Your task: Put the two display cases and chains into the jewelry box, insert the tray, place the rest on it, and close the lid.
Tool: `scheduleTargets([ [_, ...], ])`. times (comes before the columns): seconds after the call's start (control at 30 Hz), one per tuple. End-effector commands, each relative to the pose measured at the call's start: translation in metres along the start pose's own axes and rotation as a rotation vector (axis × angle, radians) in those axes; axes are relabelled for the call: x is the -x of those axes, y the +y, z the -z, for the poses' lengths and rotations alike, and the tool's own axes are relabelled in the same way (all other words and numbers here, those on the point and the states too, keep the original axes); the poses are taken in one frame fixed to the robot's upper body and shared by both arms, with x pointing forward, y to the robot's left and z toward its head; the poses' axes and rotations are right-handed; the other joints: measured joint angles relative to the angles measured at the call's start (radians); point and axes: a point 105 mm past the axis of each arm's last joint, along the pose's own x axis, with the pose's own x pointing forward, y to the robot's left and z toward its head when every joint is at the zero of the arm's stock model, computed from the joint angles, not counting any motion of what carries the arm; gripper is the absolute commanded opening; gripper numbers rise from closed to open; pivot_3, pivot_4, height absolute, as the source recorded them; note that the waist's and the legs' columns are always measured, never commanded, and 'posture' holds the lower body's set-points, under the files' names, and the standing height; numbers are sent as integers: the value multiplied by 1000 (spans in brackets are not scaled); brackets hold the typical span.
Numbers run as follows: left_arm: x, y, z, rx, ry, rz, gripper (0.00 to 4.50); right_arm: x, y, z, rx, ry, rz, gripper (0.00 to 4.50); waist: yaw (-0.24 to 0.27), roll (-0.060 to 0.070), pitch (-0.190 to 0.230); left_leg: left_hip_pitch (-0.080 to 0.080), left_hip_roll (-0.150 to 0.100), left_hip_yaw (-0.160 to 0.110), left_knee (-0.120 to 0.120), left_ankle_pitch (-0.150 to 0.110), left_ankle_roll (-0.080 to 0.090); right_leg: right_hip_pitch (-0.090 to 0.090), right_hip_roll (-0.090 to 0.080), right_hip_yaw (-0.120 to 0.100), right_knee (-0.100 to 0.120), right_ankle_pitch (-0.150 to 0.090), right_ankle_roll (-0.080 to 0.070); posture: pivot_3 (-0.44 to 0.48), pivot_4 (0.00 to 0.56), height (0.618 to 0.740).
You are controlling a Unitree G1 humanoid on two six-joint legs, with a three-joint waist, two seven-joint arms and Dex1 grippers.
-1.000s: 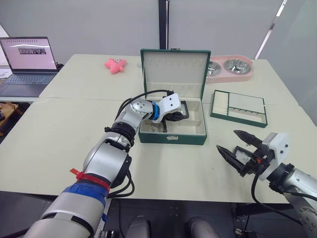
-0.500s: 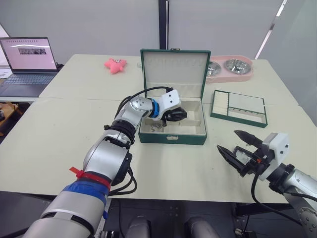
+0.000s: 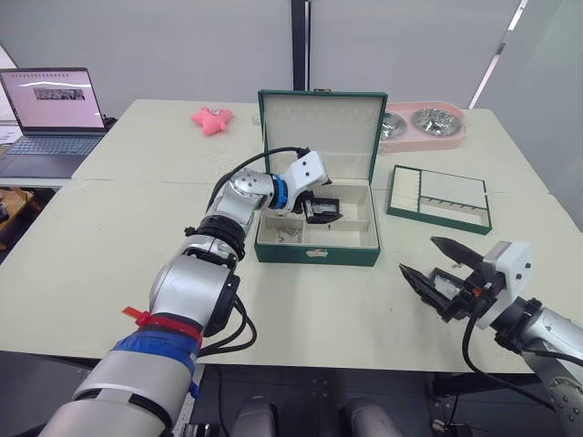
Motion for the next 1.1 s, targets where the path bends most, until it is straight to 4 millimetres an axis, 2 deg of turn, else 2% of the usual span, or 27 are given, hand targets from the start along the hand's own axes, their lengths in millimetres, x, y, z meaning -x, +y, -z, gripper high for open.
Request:
scheduleTargets([
  [0.03,15,11,-33,40,-159,10,4485,6,-10,-12,31,-42,25,4500,0,0,0,0,0,0,0,0,0,0,0,0,0,0,0,0,150,740],
  [0.13,33,11,-36,100,-229,39,4485,12,-19,-10,23,-35,41,4500,-1,0,0,0,0,0,0,0,0,0,0,0,0,0,0,0,150,740],
  [0.3,94,2,-25,220,-288,4,4485,25,-38,5,4,20,64,4500,-30,2,-1,2,2,0,-1,0,0,1,1,1,1,0,0,0,150,740],
  [0.4,132,-11,-10,299,-251,-83,4485,32,-53,16,-5,50,85,4500,-33,2,-1,2,3,-1,0,0,0,1,1,0,2,0,0,0,150,740],
  [0.67,205,-34,26,408,-104,-385,4485,47,-88,36,-25,86,160,4500,-14,2,-1,3,2,-2,2,0,0,5,0,-1,0,0,0,0,150,740],
  [0.77,227,-43,37,442,-65,-484,4485,53,-102,42,-29,90,207,4500,-13,2,-1,3,2,-2,1,0,0,5,-1,-1,0,0,0,0,150,740],
  [0.87,252,-62,56,478,6,-602,4485,61,-117,47,-40,89,267,4500,-15,2,-1,4,2,0,1,0,0,5,-1,0,0,0,0,0,150,740],
  [0.97,266,-78,72,514,38,-696,4485,66,-128,54,-48,98,302,4500,-19,2,-1,5,2,0,-1,0,0,5,-2,0,-1,0,0,0,150,740],
  [1.1,283,-86,90,551,36,-840,4485,74,-143,61,-46,112,355,4500,-19,2,-1,6,2,0,0,0,0,7,-2,0,-1,0,0,0,150,740],
])
